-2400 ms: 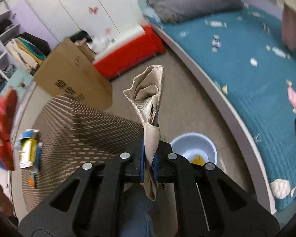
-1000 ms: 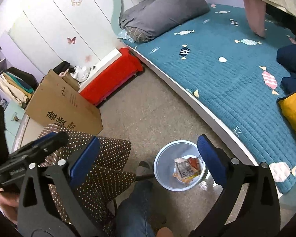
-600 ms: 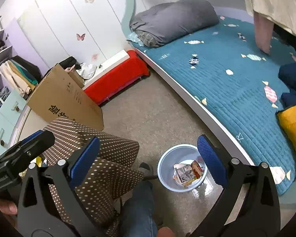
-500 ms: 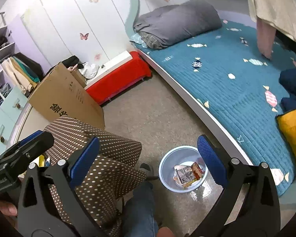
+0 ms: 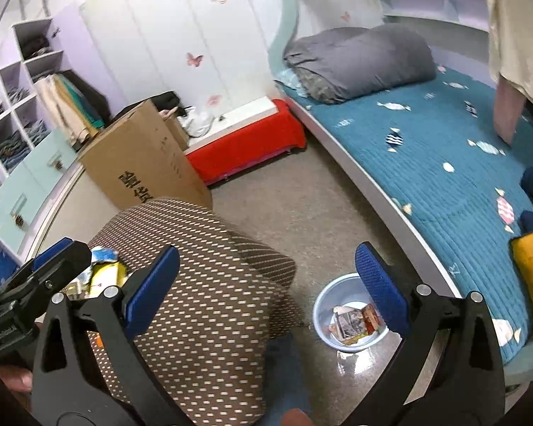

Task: Collect trash
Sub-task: 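Move both open tools back to the remaining trash on the table, then grasp the white-green carton with the left tool while the right tool grasps the yellow-white box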

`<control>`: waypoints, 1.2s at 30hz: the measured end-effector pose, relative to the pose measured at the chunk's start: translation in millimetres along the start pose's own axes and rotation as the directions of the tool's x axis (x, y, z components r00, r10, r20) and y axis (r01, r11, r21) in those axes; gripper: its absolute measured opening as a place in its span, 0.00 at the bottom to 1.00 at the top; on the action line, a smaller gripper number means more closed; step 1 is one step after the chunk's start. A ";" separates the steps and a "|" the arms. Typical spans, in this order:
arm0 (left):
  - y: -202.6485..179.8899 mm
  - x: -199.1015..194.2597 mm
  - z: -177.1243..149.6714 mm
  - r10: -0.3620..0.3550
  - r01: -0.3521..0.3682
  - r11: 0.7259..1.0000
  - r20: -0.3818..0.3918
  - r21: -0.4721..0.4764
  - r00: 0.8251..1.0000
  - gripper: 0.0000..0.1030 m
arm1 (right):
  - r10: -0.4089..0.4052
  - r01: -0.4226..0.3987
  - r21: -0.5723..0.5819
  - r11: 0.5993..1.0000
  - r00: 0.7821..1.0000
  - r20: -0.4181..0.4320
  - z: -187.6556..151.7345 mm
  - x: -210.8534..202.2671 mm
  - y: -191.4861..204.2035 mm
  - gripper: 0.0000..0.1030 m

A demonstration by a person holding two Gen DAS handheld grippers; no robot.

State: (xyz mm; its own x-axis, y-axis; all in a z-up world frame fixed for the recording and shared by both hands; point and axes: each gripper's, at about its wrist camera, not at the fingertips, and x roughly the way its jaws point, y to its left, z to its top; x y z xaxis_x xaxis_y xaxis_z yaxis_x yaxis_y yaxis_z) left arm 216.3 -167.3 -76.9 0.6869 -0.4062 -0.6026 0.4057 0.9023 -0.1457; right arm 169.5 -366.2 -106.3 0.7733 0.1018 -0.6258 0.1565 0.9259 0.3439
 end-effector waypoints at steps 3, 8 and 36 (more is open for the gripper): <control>20.5 -16.0 -3.6 0.025 -0.025 0.999 0.020 -0.028 0.999 0.92 | 0.024 -0.024 -0.034 0.999 1.000 -0.005 -2.1 0.6 26.7 0.94; 57.4 -37.2 -14.4 0.083 -0.080 0.994 0.039 -0.070 0.996 0.92 | 0.055 -0.057 -0.092 0.994 0.998 -0.022 -8.7 4.9 69.0 0.94; 249.5 -75.4 -106.8 0.362 -0.367 0.862 -0.082 -0.351 0.929 0.92 | 0.119 -0.224 -0.358 0.907 0.949 -0.292 -81.9 98.2 225.0 0.94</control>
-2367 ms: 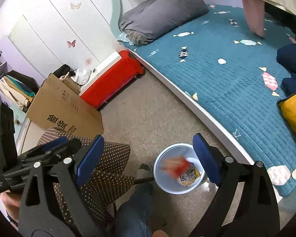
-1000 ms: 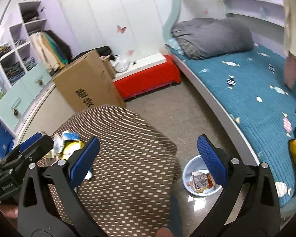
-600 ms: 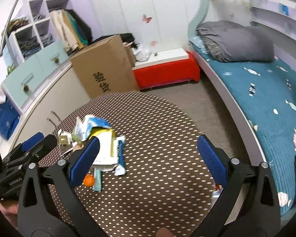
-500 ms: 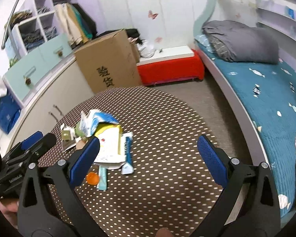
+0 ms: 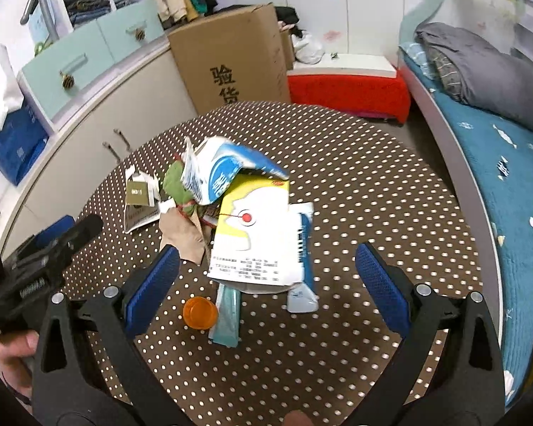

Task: Collect trash
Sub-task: 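Grasp the white-green carton with the left tool while the right tool grasps the yellow-white box, then carry the carton and box over the blue bucket and release both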

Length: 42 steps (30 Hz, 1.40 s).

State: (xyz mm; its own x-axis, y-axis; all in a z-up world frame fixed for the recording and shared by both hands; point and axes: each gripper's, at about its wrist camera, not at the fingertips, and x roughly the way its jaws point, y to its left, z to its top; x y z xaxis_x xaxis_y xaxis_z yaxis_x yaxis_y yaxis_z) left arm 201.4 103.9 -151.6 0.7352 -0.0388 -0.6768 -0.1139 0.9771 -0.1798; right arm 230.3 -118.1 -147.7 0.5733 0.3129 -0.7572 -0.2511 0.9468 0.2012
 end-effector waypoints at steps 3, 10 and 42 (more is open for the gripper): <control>5.5 10.6 6.7 0.033 -0.033 0.999 -0.001 -0.005 0.999 0.92 | 0.003 -0.003 0.002 1.000 1.000 -0.021 -1.9 10.6 -0.2 0.94; 8.7 45.1 23.2 0.098 -0.098 0.995 -0.034 -0.008 0.995 0.92 | 0.001 0.000 0.004 1.000 1.000 -0.028 -0.4 23.1 -2.1 0.94; 14.6 20.2 -19.4 -0.026 0.034 0.996 -0.089 0.087 0.996 0.44 | 0.151 -0.157 0.120 0.980 0.987 0.055 -11.8 -20.3 -42.0 0.50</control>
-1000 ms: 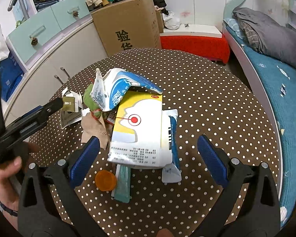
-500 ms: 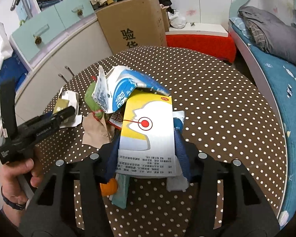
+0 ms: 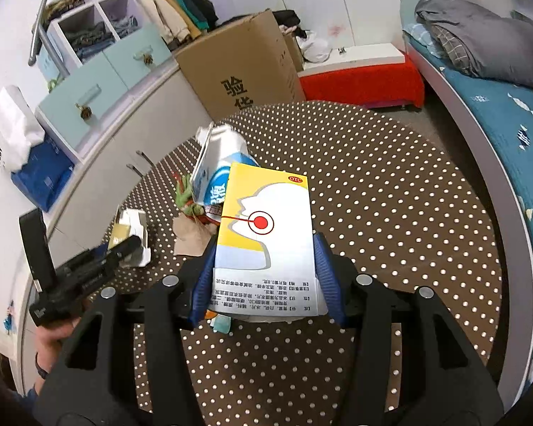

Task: Collect trash
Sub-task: 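Carry the carton and box over the blue bucket and release both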

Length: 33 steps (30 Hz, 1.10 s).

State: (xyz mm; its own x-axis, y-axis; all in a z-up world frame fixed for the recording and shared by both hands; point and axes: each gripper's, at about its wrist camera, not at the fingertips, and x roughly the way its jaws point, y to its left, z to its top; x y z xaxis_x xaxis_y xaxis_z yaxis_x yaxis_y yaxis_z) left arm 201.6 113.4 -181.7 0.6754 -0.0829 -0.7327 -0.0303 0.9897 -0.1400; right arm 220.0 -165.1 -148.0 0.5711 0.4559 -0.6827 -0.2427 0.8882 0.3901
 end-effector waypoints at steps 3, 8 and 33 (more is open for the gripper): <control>-7.4 -12.3 1.9 -0.025 0.025 1.000 0.019 0.003 1.000 0.44 | 0.022 -0.023 0.012 1.000 0.999 0.025 2.3 -14.0 -4.4 0.50; -27.7 -31.5 7.3 -0.064 0.062 0.997 0.054 0.035 0.996 0.44 | 0.169 -0.175 0.106 0.979 0.984 0.063 6.4 -32.0 -23.4 0.50; -226.1 -33.1 39.0 -0.355 0.338 0.900 0.013 0.275 0.935 0.44 | -0.176 0.109 0.285 0.952 0.959 0.222 -3.7 -138.6 -172.5 0.50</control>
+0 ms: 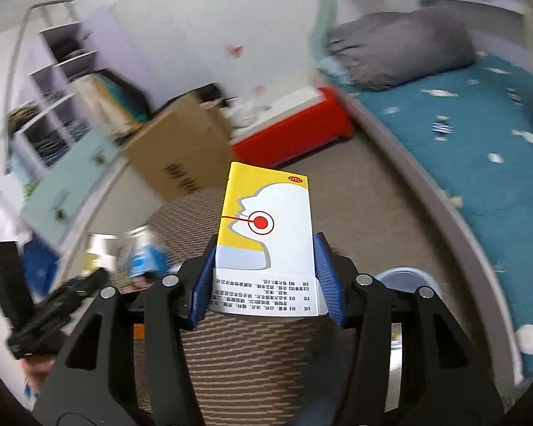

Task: Collect trash
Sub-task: 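Carry the carton and box over the blue bucket and release both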

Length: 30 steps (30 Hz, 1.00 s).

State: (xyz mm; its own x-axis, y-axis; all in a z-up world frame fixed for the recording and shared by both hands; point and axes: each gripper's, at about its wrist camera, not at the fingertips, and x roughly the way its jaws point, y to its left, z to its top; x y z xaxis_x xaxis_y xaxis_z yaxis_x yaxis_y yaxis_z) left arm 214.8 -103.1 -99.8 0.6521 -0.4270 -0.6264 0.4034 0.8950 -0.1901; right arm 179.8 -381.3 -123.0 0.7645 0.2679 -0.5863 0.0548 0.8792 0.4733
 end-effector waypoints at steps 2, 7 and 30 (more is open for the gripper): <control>-22.6 17.9 6.5 -0.033 0.033 0.999 -0.019 0.021 0.999 0.44 | -0.050 0.050 0.032 0.998 0.999 -0.003 1.4 2.2 -26.1 0.50; -70.6 64.2 15.0 -0.098 0.103 0.993 -0.089 0.052 0.991 0.44 | -0.150 0.158 0.123 0.980 0.986 -0.077 -7.3 29.7 -93.7 0.50; -174.3 235.1 2.6 -0.154 0.221 0.967 -0.397 0.128 0.905 0.62 | -0.182 0.181 0.373 0.910 0.983 -0.033 -15.5 21.1 -194.2 0.86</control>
State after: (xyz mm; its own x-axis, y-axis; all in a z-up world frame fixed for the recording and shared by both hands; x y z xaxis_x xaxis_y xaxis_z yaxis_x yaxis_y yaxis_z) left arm 299.5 -359.8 -211.9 0.2730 -0.4730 -0.8377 0.6162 0.7547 -0.2253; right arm 175.3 -540.3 -237.5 0.7200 0.1160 -0.6842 0.4283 0.7014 0.5697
